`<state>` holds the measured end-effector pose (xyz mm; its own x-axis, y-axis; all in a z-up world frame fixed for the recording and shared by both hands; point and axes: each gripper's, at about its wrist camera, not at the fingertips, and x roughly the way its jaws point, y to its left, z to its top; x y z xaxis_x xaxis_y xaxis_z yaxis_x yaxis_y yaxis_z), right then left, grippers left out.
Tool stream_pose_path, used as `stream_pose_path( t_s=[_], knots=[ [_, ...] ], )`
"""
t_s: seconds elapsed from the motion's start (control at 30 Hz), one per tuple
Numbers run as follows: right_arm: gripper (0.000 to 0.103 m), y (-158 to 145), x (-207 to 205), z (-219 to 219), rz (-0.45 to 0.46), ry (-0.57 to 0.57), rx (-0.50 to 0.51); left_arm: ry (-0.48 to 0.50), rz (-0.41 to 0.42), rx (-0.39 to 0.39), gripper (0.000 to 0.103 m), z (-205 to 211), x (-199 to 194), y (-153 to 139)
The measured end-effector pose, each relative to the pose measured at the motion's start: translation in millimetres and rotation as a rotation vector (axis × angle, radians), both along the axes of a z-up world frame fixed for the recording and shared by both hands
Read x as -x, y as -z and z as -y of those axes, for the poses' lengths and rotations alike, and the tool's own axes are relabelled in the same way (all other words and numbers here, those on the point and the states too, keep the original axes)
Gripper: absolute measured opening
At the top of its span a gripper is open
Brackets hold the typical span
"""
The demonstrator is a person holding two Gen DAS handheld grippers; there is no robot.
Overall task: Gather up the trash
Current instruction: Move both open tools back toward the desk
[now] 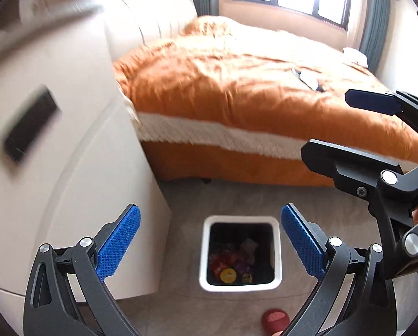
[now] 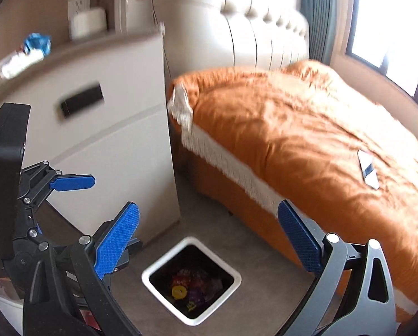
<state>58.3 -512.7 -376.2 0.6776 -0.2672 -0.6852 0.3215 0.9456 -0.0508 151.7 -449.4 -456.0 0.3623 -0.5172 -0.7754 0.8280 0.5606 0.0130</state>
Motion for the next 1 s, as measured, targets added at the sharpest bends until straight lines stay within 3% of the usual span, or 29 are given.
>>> stream_pose_path(
  t_s=[0.2, 0.43, 0.6, 0.83, 1.0],
  knots=[
    [0.099, -70, 3, -22, 0.082, -0.02, 0.069, -0.058, -0.03, 0.085, 0.099, -26, -1, -74],
    [0.099, -141, -1, -58, 0.176, -0.092, 0.106, -0.143, 0.058, 0.116, 0.098, -64, 3, -152],
    [0.099, -184, -22, -93, 0.258, -0.175, 0.11, -0.236, 0.141, 0.113, 0.098, -114, -9, -204],
    [0.099, -241, -62, -149, 0.382, -0.29, 0.097, -0.387, 0.231, 0.103, 0.098, -193, -35, -257],
    [0.099, -252, -93, -185, 0.398, -0.355, 0.079, -0.523, 0.273, 0.08, 0.098, -255, -66, -275]
  ],
)
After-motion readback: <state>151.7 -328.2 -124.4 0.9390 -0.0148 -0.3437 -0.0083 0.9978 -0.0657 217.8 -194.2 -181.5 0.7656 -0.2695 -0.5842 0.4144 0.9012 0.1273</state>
